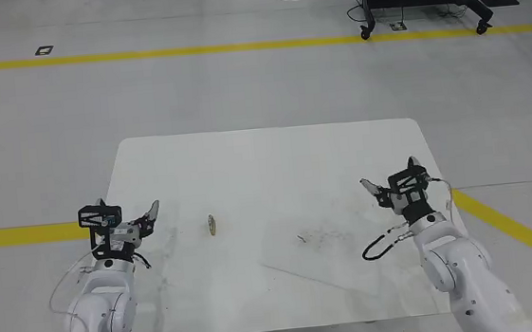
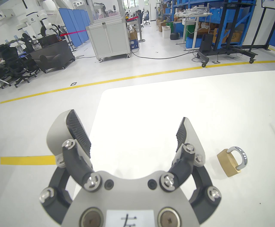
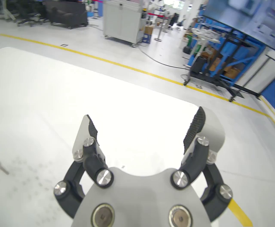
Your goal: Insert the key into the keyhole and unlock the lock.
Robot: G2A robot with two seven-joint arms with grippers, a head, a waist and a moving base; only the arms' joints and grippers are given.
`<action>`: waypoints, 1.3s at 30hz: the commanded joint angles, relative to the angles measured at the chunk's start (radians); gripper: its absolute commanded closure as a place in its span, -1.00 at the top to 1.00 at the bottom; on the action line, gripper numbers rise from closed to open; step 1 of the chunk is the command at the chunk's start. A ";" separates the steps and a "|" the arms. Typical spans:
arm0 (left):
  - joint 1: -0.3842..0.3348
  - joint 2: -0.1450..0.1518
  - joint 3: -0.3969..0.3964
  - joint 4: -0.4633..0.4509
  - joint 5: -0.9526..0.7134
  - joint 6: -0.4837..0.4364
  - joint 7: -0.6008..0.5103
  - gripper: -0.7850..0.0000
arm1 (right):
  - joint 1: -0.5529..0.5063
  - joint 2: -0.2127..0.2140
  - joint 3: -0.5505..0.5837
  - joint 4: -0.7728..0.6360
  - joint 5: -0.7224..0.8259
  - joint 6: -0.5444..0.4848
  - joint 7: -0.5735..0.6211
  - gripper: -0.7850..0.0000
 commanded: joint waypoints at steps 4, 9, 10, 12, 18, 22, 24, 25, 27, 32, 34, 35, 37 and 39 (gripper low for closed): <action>0.000 0.000 0.000 0.000 0.000 0.000 0.000 1.00 | 0.084 -0.012 -0.167 0.027 -0.092 -0.087 0.067 1.00; 0.000 0.000 0.000 0.000 0.000 0.000 0.000 1.00 | 0.104 -0.014 -0.195 0.040 -0.113 -0.098 0.089 1.00; 0.000 0.000 0.000 0.000 0.000 0.000 0.000 1.00 | 0.104 -0.014 -0.195 0.040 -0.113 -0.098 0.089 1.00; 0.000 0.000 0.000 0.000 0.000 0.000 0.000 1.00 | 0.104 -0.014 -0.195 0.040 -0.113 -0.098 0.089 1.00; 0.000 0.000 0.000 0.000 0.000 0.000 0.000 1.00 | 0.108 -0.013 -0.185 0.071 -0.035 -0.168 0.084 1.00; 0.000 0.000 0.000 0.000 0.000 0.000 0.000 1.00 | 0.073 0.001 -0.134 0.065 0.090 -0.391 0.031 1.00; 0.000 0.000 0.000 0.000 0.000 0.000 0.000 1.00 | 0.054 0.011 -0.118 0.043 0.097 -0.496 0.064 1.00; 0.000 0.000 0.000 0.000 0.000 0.000 0.000 1.00 | 0.046 0.016 -0.112 0.029 0.095 -0.531 0.083 1.00; 0.000 0.000 0.000 0.000 0.000 0.000 0.000 1.00 | 0.033 0.022 -0.118 -0.005 0.047 -0.564 0.157 0.81; 0.000 0.000 0.000 0.000 0.000 0.000 0.000 1.00 | 0.033 0.019 -0.194 -0.043 -0.023 -0.521 0.255 -0.12; 0.000 0.000 0.000 0.000 0.000 0.000 0.000 1.00 | 0.050 0.015 -0.220 -0.034 -0.038 -0.491 0.276 -0.13; 0.000 0.000 0.000 0.000 0.000 0.000 0.000 1.00 | 0.058 0.014 -0.232 -0.030 -0.041 -0.477 0.285 -0.12; 0.000 0.000 0.000 0.000 0.000 0.000 0.000 1.00 | 0.074 0.011 -0.254 -0.019 -0.050 -0.453 0.307 -0.11; 0.000 0.000 0.000 0.000 0.000 0.000 0.000 1.00 | 0.091 0.007 -0.276 -0.003 -0.060 -0.428 0.334 -0.08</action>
